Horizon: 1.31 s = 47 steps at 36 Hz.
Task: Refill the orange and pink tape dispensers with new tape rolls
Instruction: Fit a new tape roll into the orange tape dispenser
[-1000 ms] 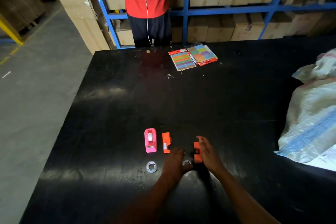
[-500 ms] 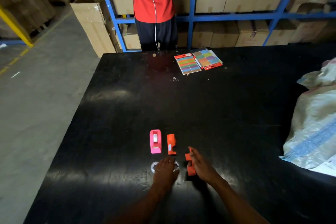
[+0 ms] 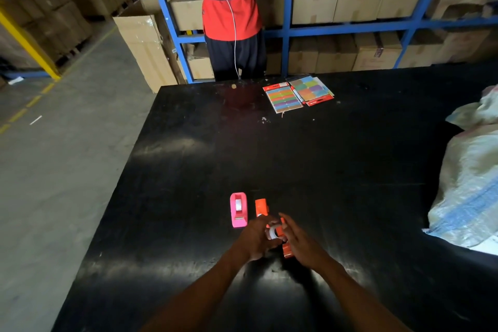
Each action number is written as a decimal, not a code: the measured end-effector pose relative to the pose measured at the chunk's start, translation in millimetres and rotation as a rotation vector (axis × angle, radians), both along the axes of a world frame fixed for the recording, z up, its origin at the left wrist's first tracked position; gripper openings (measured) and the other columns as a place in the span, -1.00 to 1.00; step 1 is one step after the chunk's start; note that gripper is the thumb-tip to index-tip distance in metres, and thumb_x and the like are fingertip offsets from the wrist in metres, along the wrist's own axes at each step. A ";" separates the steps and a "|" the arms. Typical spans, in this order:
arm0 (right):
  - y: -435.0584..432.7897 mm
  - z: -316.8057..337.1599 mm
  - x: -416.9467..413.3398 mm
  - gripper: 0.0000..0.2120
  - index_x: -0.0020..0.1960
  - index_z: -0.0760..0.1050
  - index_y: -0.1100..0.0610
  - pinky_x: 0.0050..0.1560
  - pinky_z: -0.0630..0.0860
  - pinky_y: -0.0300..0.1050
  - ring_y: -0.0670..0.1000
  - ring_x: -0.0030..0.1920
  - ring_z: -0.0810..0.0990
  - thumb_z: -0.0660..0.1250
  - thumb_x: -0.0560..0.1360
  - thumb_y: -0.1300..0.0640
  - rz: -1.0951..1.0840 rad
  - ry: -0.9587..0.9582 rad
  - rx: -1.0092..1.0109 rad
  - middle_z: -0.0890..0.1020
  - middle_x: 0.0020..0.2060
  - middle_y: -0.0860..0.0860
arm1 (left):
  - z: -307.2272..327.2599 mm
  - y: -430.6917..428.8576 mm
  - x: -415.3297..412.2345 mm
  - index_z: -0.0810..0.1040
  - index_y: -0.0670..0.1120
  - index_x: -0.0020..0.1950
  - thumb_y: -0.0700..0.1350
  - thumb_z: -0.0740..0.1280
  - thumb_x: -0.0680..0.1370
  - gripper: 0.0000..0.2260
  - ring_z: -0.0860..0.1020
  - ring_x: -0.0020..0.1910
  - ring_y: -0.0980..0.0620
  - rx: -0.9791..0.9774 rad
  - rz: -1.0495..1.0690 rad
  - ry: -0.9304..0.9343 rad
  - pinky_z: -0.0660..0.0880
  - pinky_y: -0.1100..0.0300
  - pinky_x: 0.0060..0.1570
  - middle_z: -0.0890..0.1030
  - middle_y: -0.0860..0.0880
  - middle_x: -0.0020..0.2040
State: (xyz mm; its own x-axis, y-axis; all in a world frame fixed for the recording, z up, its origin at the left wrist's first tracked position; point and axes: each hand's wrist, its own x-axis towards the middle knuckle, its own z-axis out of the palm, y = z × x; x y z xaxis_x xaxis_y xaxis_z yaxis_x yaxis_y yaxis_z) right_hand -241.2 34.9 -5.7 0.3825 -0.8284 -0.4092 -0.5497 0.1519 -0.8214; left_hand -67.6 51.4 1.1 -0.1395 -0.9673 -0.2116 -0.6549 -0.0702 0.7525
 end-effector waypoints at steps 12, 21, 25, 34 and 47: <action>-2.7 -4.2 1.9 -0.60 0.51 0.21 -0.14 -0.11 0.45 -0.47 -0.06 0.10 0.58 0.02 0.67 -0.07 -0.067 -0.022 -0.007 0.52 0.26 -0.04 | 0.7 -5.0 -6.8 0.58 0.01 0.12 -0.07 0.58 0.33 -0.60 0.50 -0.26 0.21 -0.017 0.088 0.037 0.50 0.31 -0.20 0.61 0.02 -0.01; -10.9 -14.9 4.4 -0.64 0.43 0.37 -0.08 0.47 0.32 0.02 -0.06 0.35 0.48 0.05 0.68 -0.03 -0.117 -0.079 0.017 0.51 0.38 -0.01 | 9.8 -7.6 -4.9 0.59 0.03 0.01 0.01 0.62 0.24 -0.60 0.62 -0.11 0.07 -0.011 0.129 0.189 0.61 0.17 -0.08 0.59 0.08 -0.03; -14.9 -19.1 7.1 -0.64 0.40 0.40 -0.16 0.46 0.33 0.07 -0.07 0.35 0.49 0.05 0.65 -0.10 -0.143 -0.096 0.027 0.52 0.36 -0.04 | 11.5 -12.3 -4.2 0.59 -0.01 -0.06 -0.08 0.65 0.21 -0.61 0.63 -0.15 0.12 0.028 0.186 0.279 0.60 0.27 -0.10 0.62 0.04 -0.07; -22.1 2.1 12.4 -0.62 0.48 0.30 -0.12 0.37 0.40 -0.16 -0.13 0.30 0.52 0.03 0.69 0.01 -0.126 -0.154 -0.085 0.53 0.34 -0.07 | 10.4 -24.6 -7.6 0.60 -0.23 -0.09 -0.02 0.58 0.34 -0.66 0.67 -0.12 -0.13 0.182 0.466 0.572 0.61 0.06 -0.09 0.68 -0.27 -0.06; -31.8 -4.3 26.0 -0.59 0.46 0.35 0.00 0.23 0.33 -0.50 -0.35 0.24 0.48 0.02 0.66 -0.04 -0.204 -0.278 -0.104 0.54 0.33 -0.03 | 15.3 -39.6 -30.6 0.58 -0.35 -0.04 -0.18 0.49 0.45 -0.75 0.61 -0.25 0.13 0.110 0.613 0.581 0.56 0.35 -0.19 0.64 -0.19 -0.16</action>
State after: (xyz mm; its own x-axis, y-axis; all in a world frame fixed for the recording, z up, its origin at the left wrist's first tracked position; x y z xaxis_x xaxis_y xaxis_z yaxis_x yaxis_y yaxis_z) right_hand -215.2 3.1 -10.1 0.2900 -0.9308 -0.2225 -0.2706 0.1433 -0.9520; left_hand -98.1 11.8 16.4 0.2865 -0.8857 -0.3653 0.0111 -0.3782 0.9257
